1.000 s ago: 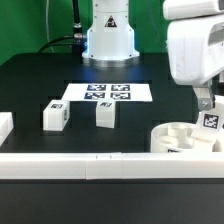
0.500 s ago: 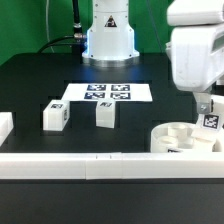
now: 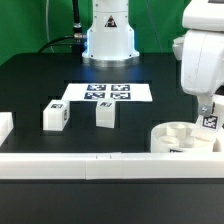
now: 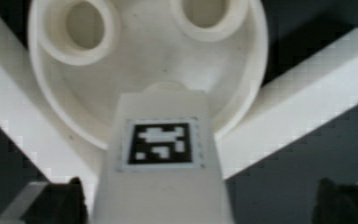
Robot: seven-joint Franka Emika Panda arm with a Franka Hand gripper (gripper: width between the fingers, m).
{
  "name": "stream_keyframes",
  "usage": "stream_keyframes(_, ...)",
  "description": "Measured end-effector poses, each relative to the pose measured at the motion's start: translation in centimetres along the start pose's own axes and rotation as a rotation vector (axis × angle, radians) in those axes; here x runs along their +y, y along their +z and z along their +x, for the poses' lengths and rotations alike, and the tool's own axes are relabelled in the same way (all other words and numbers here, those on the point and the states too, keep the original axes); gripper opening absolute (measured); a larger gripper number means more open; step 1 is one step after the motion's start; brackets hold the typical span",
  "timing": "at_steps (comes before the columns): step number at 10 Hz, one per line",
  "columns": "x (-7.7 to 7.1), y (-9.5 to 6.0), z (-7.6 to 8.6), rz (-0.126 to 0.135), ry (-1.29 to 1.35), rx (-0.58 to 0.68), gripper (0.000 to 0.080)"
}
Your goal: Assemble stool
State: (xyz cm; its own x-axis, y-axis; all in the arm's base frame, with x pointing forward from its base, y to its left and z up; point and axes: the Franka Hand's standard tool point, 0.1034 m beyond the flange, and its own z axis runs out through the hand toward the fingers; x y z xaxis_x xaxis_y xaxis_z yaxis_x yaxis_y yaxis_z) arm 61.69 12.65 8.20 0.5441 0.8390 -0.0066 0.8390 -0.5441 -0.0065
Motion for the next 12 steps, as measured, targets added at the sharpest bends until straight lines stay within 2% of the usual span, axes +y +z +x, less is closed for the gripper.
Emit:
stream_keyframes(1, 0.43, -0.13, -0.23, -0.002, -0.009, 0.002, 0.0508)
stream_keyframes(2, 0.68, -0.24, -0.29, -0.004, -0.013, 0.003, 0.0508)
stream_keyframes(3, 0.8, -0.29, -0.33, -0.005, -0.015, 0.004, 0.037)
stream_keyframes(4, 0.78, -0.28, -0.32, -0.005, -0.014, 0.004, 0.0334)
stream_keyframes(7, 0.79, -0.28, -0.33, -0.004, 0.012, 0.005, 0.0334)
stream_keyframes(9, 0.61, -0.24, -0.32, 0.012, 0.24, 0.011, 0.0334)
stream_keyframes(12, 0.49, -0.16, -0.22, 0.014, 0.543, 0.017, 0.0334)
